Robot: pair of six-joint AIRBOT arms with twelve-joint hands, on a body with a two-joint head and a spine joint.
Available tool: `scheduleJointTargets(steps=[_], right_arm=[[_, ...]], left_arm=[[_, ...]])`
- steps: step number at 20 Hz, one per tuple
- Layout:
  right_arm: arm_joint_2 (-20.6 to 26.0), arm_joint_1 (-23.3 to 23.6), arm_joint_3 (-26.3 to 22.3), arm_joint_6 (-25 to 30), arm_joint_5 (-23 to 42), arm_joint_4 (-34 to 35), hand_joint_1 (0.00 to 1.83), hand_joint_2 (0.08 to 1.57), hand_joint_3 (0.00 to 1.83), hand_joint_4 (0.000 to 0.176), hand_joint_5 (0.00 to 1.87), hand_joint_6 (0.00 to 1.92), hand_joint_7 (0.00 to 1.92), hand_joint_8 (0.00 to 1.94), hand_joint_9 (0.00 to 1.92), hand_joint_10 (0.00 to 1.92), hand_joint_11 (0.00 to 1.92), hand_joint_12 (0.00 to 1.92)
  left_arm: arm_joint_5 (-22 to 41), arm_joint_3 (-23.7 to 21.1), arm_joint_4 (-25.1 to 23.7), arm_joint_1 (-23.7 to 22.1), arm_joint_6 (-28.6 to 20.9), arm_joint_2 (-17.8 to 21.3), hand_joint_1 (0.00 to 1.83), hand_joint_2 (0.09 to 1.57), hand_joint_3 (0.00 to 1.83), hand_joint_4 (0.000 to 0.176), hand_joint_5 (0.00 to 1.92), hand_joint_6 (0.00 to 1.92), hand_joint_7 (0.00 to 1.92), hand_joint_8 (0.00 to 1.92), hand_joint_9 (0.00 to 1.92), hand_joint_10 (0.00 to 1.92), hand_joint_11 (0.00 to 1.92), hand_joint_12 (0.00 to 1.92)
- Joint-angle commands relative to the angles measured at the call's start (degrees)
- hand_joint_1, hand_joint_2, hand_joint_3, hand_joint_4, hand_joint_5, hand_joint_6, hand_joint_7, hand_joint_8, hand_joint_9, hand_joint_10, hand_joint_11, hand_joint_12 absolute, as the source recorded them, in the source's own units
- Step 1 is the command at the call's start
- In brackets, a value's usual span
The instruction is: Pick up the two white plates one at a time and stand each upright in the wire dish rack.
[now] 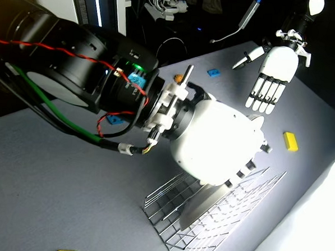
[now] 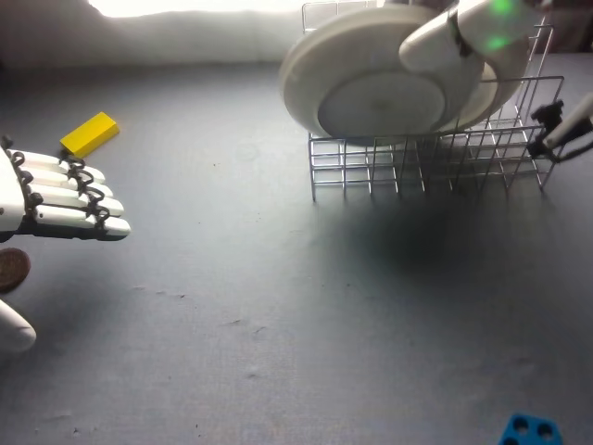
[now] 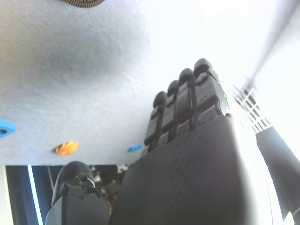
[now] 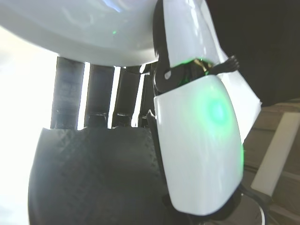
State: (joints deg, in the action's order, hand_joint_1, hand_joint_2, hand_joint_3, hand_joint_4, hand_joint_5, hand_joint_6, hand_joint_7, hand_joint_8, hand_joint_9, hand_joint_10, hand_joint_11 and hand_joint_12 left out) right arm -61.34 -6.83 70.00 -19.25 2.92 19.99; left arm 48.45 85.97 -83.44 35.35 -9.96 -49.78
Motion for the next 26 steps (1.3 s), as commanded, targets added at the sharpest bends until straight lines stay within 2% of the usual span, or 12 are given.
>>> scheduleJointTargets(steps=[1,11,14,16,17,18,19,20,21,22,24,26], right_arm=[[0.27,0.44,0.23,1.36,7.45,1.25,1.39,1.05,0.0,0.0,1.0,0.9,1.13,0.73,1.08,0.9,0.96,0.98],[-1.28,-4.17,1.0,1.37,12.59,-1.09,1.39,1.05,0.0,0.0,1.0,0.91,1.13,0.73,1.07,0.91,0.92,0.99],[-1.72,-5.04,1.2,1.46,13.49,-2.05,1.39,1.07,0.0,0.0,0.97,0.94,1.1,0.79,1.03,0.98,0.88,1.01],[-1.84,-5.24,1.2,1.48,13.61,-2.4,1.38,1.1,0.0,0.0,0.88,1.06,1.01,0.92,0.97,1.09,0.83,1.06],[-1.9,-5.27,1.19,1.48,13.93,-2.74,1.26,1.12,0.0,0.0,0.87,1.09,1.04,0.95,0.95,0.74,0.79,1.1],[-1.92,-5.28,1.19,1.49,14.2,-2.99,1.26,1.12,0.0,0.0,0.87,1.09,1.04,0.95,0.95,0.74,0.79,1.1],[-1.92,-5.28,1.19,1.49,14.31,-3.11,1.22,1.14,0.0,0.0,0.84,1.14,1.04,0.96,1.01,0.42,0.74,1.14],[-1.92,-5.26,1.19,1.49,14.53,-3.55,1.22,1.14,0.0,0.0,0.84,1.14,1.04,0.96,1.01,0.42,0.74,1.14],[-1.92,-5.26,1.19,1.49,14.93,-4.36,1.19,1.08,0.0,0.0,0.77,0.62,0.93,0.53,1.0,0.27,0.67,1.15],[-1.92,-5.26,1.18,1.5,15.28,-5.26,1.18,1.05,0.0,0.0,0.8,0.33,0.96,0.28,0.99,0.21,0.64,1.15],[-1.91,-5.18,1.17,1.5,15.4,-5.7,1.19,1.03,0.0,0.0,0.85,0.11,1.0,0.07,0.99,0.13,0.6,1.18],[-1.91,-4.97,1.07,1.51,15.92,-7.18,1.17,1.03,0.0,0.0,0.84,0.05,0.98,0.03,0.97,0.1,0.56,1.19]], left_arm=[[1.1,0.08,2.91,-0.56,0.0,0.5,0.0,0.99,0.0,0.0,0.0,0.0,0.0,0.0,0.0,0.0,0.0,0.0],[1.1,-0.08,2.8,-0.83,0.0,0.5,0.0,0.99,0.0,0.0,0.0,0.0,0.0,0.0,0.0,0.0,0.0,0.0],[1.1,-0.16,2.74,-0.83,0.0,0.49,0.0,0.99,0.0,0.0,0.0,0.0,0.0,0.0,0.0,0.0,0.0,0.0],[1.1,-0.19,2.71,-0.83,0.0,0.5,0.0,0.99,0.0,0.0,0.0,0.0,0.0,0.0,0.0,0.0,0.0,0.0],[1.1,-0.18,2.71,-0.83,0.0,0.5,0.0,0.99,0.0,0.0,0.0,0.0,0.0,0.0,0.0,0.0,0.0,0.0],[1.1,-0.18,2.71,-0.83,0.0,0.5,0.0,0.99,0.0,0.0,0.0,0.0,0.0,0.0,0.0,0.0,0.0,0.0],[1.1,-0.18,2.71,-0.83,-0.04,0.5,0.0,0.98,0.0,0.0,0.0,0.0,0.0,0.0,0.0,0.0,0.0,0.0],[1.1,-0.19,2.71,-0.83,-0.09,0.5,0.0,0.98,0.0,0.0,0.0,0.0,0.0,0.0,0.0,0.0,0.0,0.0],[1.1,-0.19,2.71,-0.83,-0.12,0.5,0.0,0.98,0.0,0.0,0.0,0.0,0.0,0.0,0.0,0.0,0.0,0.0],[1.1,-0.19,2.71,-0.83,-0.13,0.5,0.0,0.99,0.0,0.0,0.0,0.0,0.0,0.0,0.0,0.0,0.0,0.0],[1.1,-0.21,2.71,-0.82,-0.16,0.49,0.0,0.99,0.0,0.0,0.0,0.0,0.0,0.0,0.0,0.0,0.0,0.0],[1.1,-0.25,2.61,-0.81,-0.16,0.49,0.0,0.98,0.0,0.0,0.0,0.0,0.0,0.0,0.0,0.0,0.0,0.0]])
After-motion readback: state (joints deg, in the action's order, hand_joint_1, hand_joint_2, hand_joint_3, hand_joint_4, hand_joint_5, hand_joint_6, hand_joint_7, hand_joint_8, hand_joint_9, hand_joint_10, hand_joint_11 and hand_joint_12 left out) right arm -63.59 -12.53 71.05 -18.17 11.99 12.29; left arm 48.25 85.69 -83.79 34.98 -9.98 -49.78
